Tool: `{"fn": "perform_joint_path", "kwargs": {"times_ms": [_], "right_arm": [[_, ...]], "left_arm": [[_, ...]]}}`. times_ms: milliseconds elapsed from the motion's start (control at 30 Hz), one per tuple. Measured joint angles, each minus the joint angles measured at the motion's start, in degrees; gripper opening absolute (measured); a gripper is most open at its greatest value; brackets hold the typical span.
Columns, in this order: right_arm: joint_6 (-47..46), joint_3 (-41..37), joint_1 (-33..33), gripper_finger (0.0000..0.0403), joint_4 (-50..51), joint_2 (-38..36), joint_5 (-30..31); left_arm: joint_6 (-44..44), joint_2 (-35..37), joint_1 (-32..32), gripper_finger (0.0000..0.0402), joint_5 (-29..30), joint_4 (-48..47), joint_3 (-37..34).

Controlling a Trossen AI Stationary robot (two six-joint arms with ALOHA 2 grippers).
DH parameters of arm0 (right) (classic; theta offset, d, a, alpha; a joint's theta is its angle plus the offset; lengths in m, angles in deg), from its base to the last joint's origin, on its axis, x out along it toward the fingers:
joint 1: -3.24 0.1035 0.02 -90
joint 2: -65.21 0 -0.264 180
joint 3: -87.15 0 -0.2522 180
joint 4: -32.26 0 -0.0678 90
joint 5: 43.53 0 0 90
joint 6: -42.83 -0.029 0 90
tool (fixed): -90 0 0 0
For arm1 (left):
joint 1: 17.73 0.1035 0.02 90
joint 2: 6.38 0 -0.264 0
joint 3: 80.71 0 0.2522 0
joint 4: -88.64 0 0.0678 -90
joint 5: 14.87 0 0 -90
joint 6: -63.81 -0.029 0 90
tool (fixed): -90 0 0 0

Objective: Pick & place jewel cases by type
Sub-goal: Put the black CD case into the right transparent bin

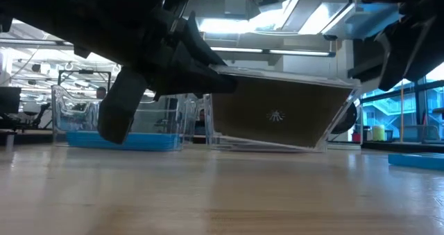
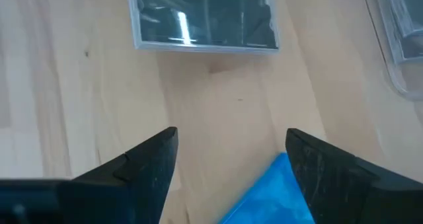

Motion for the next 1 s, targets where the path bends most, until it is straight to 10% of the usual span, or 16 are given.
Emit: {"fn": "perform_joint_path", "kwargs": {"times_ms": [667, 1000], "right_arm": [[-0.1, 0.0, 0.2, 0.0284, -0.1, 0.0, 0.1], [0.0, 0.0, 0.2, 0.0284, -0.1, 0.0, 0.2]], "left_arm": [[-16.4, 3.4, 2.8, 0.0037, 5.8, 4.2, 0.0], [-20.9, 10.6, 12.4, 0.0040, -2.0, 4.2, 0.0]]}}
